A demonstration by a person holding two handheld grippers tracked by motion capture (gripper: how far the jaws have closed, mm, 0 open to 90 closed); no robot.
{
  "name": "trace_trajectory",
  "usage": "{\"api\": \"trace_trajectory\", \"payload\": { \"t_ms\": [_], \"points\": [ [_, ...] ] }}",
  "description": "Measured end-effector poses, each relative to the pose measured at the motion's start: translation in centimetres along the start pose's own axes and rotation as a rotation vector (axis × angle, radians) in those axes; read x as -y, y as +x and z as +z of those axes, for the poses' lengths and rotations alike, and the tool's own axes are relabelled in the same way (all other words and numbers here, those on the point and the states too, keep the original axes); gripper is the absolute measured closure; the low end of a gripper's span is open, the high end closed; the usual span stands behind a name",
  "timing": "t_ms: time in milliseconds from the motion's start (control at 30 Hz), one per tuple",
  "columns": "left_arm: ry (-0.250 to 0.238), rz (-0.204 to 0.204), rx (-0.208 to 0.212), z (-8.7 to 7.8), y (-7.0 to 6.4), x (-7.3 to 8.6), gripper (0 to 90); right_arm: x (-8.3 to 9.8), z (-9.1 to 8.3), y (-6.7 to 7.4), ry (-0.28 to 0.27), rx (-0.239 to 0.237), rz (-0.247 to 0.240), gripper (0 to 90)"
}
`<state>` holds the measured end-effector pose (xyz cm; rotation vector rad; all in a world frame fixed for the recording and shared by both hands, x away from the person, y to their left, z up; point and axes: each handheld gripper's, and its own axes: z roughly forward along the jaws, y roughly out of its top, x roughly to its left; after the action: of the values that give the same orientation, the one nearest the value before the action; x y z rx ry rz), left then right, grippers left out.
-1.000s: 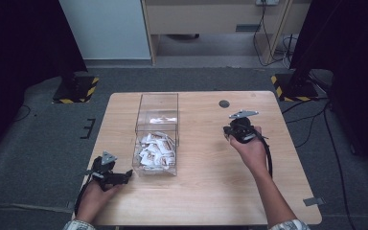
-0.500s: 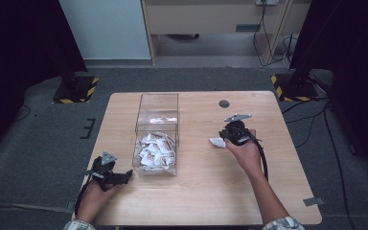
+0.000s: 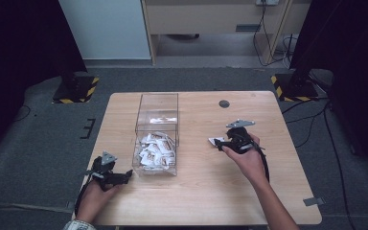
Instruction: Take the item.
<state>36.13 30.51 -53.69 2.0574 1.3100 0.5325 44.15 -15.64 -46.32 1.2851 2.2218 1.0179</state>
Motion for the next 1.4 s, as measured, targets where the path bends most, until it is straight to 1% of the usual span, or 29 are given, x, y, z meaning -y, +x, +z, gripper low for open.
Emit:
{"api": "trace_trajectory", "payload": {
  "t_ms": [167,300,467,500,533,567,633,767,900,933,967,1000,1067,1133,1233,1300,1400],
  "points": [
    [0.0,0.0,0.0,0.0,0.0,0.0,0.0,1.6,-0.5,0.6,-0.006,-0.004,-0.006,21.4],
    [0.0,0.0,0.0,0.0,0.0,0.0,0.0,2.9,-0.9,0.8,0.005,-0.007,-0.004,18.8],
    [0.0,-0.001,-0.001,0.0,0.0,0.0,0.0,5.0,-1.4,1.2,0.025,-0.024,0.004,16.2],
    [0.0,-0.001,-0.001,0.0,0.0,0.0,0.0,5.5,-1.4,1.3,0.031,-0.026,0.0,14.6],
    [0.0,-0.001,-0.001,0.0,0.0,0.0,0.0,5.9,-1.4,1.3,0.039,-0.025,-0.017,12.0],
    [0.0,-0.001,-0.001,0.0,0.0,0.0,0.0,6.3,-1.5,1.4,0.045,-0.025,-0.019,10.5],
    [0.0,-0.002,-0.001,0.0,0.0,0.0,0.0,7.3,-1.6,1.4,0.047,-0.036,0.004,8.4],
    [0.0,-0.002,-0.002,0.0,0.0,0.0,0.0,8.8,-1.3,1.4,0.079,-0.02,0.004,6.1],
    [0.001,-0.001,-0.002,0.0,0.0,0.0,0.0,9.1,-0.9,1.5,0.096,-0.023,0.01,5.4],
    [0.0,-0.002,-0.002,0.0,0.0,0.0,0.0,9.2,-0.7,1.6,0.099,-0.023,0.006,5.2],
    [0.0,-0.002,-0.002,0.0,0.0,0.0,0.0,9.2,-0.6,1.7,0.104,-0.019,0.012,5.1],
    [0.001,-0.001,-0.002,0.0,0.0,0.0,0.0,9.3,-0.5,1.8,0.109,-0.016,0.001,5.0],
    [0.0,-0.002,-0.002,0.0,0.0,0.0,0.0,9.5,-0.3,1.9,0.116,-0.005,0.003,4.7],
    [0.0,-0.002,-0.001,0.0,0.0,0.0,0.0,9.6,-0.2,2.0,0.111,0.006,0.013,4.2],
    [0.001,-0.001,-0.001,0.0,0.0,0.0,0.0,9.8,-0.2,2.0,0.101,0.015,0.004,3.9],
    [0.0,-0.002,-0.002,0.0,0.0,0.0,0.0,10.0,-0.2,2.1,0.087,0.033,-0.006,3.1],
    [0.001,-0.001,-0.002,0.0,0.0,0.0,0.0,10.3,-0.2,2.1,0.069,0.033,-0.005,2.7]
  ]
}}
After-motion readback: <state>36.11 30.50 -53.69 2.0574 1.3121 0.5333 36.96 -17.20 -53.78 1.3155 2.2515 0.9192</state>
